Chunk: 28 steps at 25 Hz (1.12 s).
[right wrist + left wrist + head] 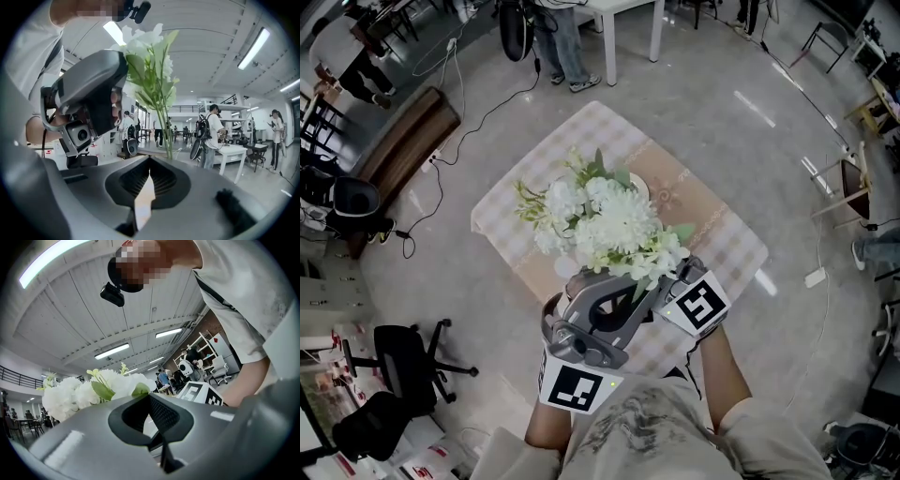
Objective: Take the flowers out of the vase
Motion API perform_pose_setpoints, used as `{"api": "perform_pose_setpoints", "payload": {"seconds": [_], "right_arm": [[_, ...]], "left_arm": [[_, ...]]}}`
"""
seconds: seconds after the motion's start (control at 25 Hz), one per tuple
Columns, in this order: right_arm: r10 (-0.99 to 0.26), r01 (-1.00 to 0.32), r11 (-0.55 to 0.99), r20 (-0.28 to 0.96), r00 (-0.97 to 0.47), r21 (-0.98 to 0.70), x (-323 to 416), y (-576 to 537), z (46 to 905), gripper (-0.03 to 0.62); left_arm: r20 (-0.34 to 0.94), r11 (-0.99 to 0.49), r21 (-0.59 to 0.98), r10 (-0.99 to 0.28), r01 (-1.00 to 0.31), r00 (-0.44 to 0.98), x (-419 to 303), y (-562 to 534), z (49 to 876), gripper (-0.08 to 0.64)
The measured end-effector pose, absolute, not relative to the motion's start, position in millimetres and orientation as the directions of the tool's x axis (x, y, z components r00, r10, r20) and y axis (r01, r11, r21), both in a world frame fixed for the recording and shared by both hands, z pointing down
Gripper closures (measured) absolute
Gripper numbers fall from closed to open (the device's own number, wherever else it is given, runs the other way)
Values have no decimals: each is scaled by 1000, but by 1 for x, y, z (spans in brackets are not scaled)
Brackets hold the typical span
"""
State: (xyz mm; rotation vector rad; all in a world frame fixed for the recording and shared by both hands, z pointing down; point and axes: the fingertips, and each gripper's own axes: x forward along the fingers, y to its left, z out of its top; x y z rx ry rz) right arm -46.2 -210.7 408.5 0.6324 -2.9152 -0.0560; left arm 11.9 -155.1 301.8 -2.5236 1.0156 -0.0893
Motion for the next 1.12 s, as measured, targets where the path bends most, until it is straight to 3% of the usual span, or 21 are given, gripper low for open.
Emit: {"api": "perform_pose_setpoints", "payload": {"seconds": [1.12], "right_arm": [[-398,-389,916,106,-911,99,-44,-160,377,576]], "left_arm": [[-137,-694,-430,-583,-578,801,20,-97,268,552]]}}
